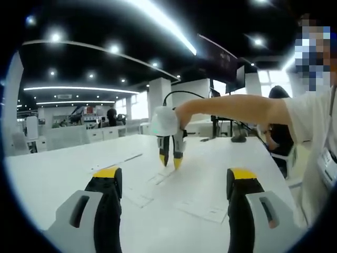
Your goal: Locate the socket holder cover, grip the socket holder cover, clip it into the socket holder slot.
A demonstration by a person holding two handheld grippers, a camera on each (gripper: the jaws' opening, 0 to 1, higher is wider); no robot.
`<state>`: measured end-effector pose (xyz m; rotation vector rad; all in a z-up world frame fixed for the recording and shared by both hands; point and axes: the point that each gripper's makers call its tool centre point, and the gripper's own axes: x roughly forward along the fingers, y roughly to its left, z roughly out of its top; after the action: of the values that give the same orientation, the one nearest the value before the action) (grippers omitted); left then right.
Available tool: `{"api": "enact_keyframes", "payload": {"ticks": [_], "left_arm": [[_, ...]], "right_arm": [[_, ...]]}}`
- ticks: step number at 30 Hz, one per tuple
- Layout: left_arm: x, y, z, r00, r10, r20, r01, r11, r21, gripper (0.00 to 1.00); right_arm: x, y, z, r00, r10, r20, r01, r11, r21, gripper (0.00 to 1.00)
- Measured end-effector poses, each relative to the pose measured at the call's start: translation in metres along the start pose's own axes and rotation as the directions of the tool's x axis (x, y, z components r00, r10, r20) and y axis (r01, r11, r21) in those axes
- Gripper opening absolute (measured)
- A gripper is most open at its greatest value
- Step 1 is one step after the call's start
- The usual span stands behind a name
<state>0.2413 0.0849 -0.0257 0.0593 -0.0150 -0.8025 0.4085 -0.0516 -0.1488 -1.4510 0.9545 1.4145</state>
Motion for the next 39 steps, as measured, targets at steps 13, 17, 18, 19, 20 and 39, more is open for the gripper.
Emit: {"api": "enact_keyframes", "payload": {"ticks": [13,17,18,19,20,39], "left_arm": [[0.000,-0.002,0.000,1.000,-0.004,0.001,0.004,1.000,0.000,0.80],[0.000,-0.004,0.000,1.000,-0.005,0.002,0.005,1.000,0.001,0.80],[0.000,-0.003,0.000,1.000,-0.005,0.002,0.005,1.000,0.002,0.80],[0.000,-0.003,0.000,1.000,-0.004,0.003,0.004,1.000,0.001,0.80],[0.000,-0.003,0.000,1.000,-0.004,0.004,0.004,1.000,0.001,0.80],[0.000,-0.006,-0.002,1.000,-0.011,-0.005,0.011,1.000,0.005,0.79]], "right_arm": [[-0.002,-0.009,0.013,1.000,0.006,0.021,-0.006,1.000,0.000,0.27],[-0.001,-0.007,0.013,1.000,0.007,0.027,-0.007,1.000,0.006,0.27],[-0.001,-0.007,0.013,1.000,0.006,0.029,-0.007,1.000,0.006,0.27],[-0.001,-0.007,0.013,1.000,0.007,0.030,-0.007,1.000,0.008,0.27],[-0.001,-0.007,0.013,1.000,0.007,0.030,-0.007,1.000,0.008,0.27],[-0.002,-0.008,0.012,0.999,0.007,0.035,-0.007,1.000,0.011,0.27]]}}
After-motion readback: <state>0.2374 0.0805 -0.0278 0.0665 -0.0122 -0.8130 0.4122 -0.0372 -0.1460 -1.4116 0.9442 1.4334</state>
